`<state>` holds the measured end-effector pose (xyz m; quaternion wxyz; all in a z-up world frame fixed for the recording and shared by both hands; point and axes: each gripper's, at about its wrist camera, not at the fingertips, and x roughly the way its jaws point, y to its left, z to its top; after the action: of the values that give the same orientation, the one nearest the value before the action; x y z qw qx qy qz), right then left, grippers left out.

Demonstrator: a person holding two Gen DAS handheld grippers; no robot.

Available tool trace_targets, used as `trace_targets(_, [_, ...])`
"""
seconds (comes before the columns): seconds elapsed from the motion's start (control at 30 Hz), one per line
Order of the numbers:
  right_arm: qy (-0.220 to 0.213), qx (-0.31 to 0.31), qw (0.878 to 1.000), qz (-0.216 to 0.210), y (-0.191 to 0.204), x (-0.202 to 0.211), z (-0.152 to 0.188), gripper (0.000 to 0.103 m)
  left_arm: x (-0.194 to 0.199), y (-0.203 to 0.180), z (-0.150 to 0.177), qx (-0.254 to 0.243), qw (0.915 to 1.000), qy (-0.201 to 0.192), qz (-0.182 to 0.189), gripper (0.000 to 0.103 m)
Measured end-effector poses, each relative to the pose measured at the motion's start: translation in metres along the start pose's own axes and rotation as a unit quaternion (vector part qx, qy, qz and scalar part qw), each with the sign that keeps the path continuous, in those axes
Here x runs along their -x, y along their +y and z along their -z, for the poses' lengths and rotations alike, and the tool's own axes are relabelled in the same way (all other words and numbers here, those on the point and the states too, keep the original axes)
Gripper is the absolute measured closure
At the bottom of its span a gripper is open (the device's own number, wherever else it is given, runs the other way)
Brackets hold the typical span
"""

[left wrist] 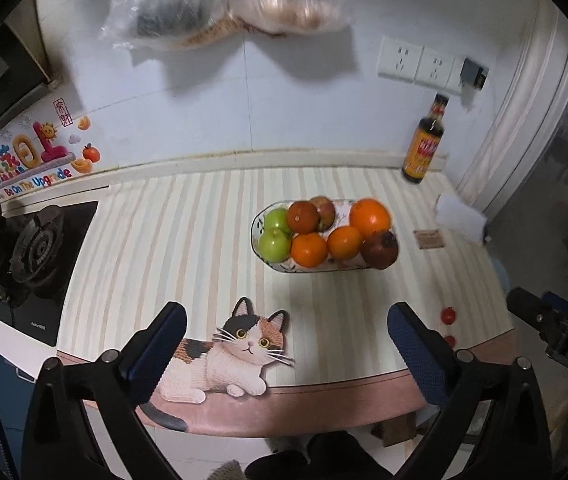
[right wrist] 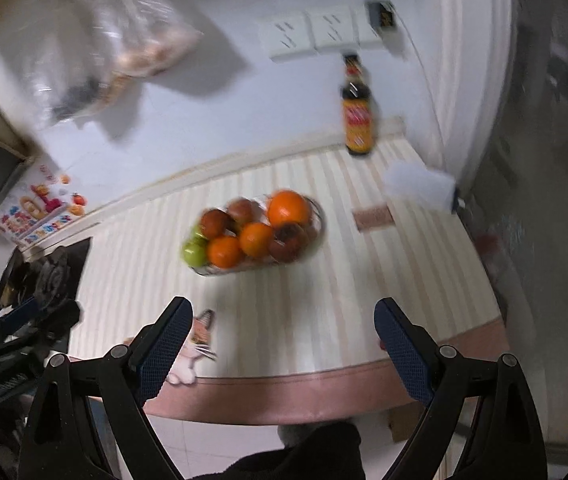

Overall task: Organize fruits
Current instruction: 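Withdraw both tools and move toward the two cherry tomatoes, then grasp a cherry tomato with the right tool while the left tool grasps the other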

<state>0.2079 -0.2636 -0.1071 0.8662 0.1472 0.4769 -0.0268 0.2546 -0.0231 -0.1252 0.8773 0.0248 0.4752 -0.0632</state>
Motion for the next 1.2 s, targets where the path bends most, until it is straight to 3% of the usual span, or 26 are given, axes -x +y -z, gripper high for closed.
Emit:
trace_targets(0.13, [0.045, -0.031, 0.998, 0.038, -0.049, -0.052, 0.010, 0.009, -0.039, -0.025, 0.003, -0.017, 0.9991, 0.036, -0.014, 0.000])
trace_targets(0.27, [0.109, -0.064, 0.990, 0.053, -0.102, -0.119, 0.028, 0.037, -0.085, -0.061, 0.007, -0.049, 0.9953, 0.078, -0.030, 0.000])
trace_targets(0.43, [0.170, -0.094, 0.980, 0.049, -0.148, -0.185, 0.054, 0.044, -0.135, -0.106, 0.011, -0.084, 0.9879, 0.125, -0.035, 0.000])
trace_targets(0.57, [0.200, -0.099, 0.974, 0.030, -0.166, -0.217, 0.066, 0.057, -0.164, -0.131, 0.012, -0.105, 0.9817, 0.153, -0.040, 0.000])
trace_targets(0.63, [0.202, -0.092, 0.975, 0.020, -0.168, -0.224, 0.068, 0.062, -0.174, -0.142, 0.012, -0.113, 0.9792, 0.163, -0.040, 0.000])
trace_targets(0.67, [0.193, -0.080, 0.978, 0.018, -0.166, -0.223, 0.067, 0.073, -0.179, -0.149, 0.012, -0.119, 0.9775, 0.169, -0.040, 0.000])
trace_targets(0.7, [0.193, -0.069, 0.979, 0.011, -0.162, -0.223, 0.067, 0.076, -0.183, -0.153, 0.013, -0.122, 0.9765, 0.174, -0.038, 0.000])
trace_targets(0.8, [0.182, -0.053, 0.982, 0.010, -0.160, -0.218, 0.063, 0.076, -0.193, -0.170, 0.013, -0.131, 0.9735, 0.186, -0.025, 0.000])
trace_targets(0.93, [0.167, -0.080, 0.983, 0.008, -0.183, -0.200, 0.054, 0.076, -0.208, -0.203, 0.014, -0.146, 0.9674, 0.207, 0.007, 0.000])
trace_targets(1.1, [0.163, -0.109, 0.980, 0.026, -0.226, -0.188, 0.049, 0.076, -0.233, -0.248, 0.022, -0.168, 0.9540, 0.242, 0.054, 0.000])
trace_targets(1.2, [0.165, -0.122, 0.978, 0.037, -0.248, -0.187, 0.049, 0.076, -0.247, -0.273, 0.028, -0.186, 0.9450, 0.259, 0.073, 0.009])
